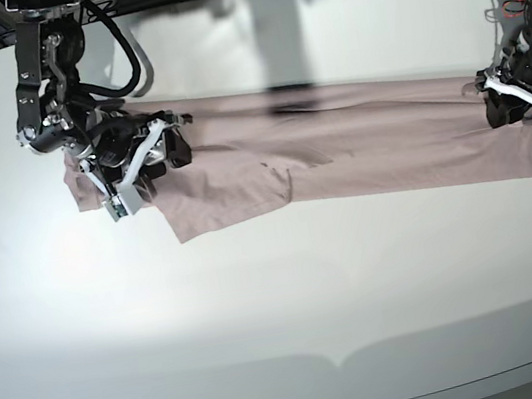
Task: Fold the T-shirt properly
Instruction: 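Pull the strip end with the right gripper, smoothing the shirt flat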
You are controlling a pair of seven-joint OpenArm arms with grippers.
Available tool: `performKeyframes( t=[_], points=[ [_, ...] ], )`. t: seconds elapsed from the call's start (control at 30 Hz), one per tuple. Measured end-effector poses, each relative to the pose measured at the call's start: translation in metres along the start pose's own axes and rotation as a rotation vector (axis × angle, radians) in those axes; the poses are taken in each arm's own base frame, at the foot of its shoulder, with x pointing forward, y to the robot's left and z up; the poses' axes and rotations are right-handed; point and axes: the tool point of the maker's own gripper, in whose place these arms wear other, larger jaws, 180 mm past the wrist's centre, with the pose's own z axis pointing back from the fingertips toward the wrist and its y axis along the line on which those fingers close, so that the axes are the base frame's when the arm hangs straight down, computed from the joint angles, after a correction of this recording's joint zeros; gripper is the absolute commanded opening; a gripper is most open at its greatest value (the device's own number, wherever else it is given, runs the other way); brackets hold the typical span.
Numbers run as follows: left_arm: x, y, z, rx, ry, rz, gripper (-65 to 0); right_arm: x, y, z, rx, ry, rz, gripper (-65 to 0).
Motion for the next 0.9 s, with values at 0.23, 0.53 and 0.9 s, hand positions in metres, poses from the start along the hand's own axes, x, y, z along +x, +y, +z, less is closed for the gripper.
performKeyframes(
  t=[0.23,0.53,0.9],
  points=[
    [0.002,-0.001,0.001,0.015,0.014,-0.018,-45.0,0.006,-0.001,0.006,0.045,-0.011,0.011,-35.9],
    [0.008,-0.008,0.011,0.057,0.064,-0.108,-45.0,0.028,0.001,0.007,0.078,-0.040,0.024,-35.9],
    [0.010,-0.009,0.012,0.063,0.046,-0.121,-45.0,0.061,-0.003,0.021,0.021,-0.087,0.099,-35.9]
  ],
)
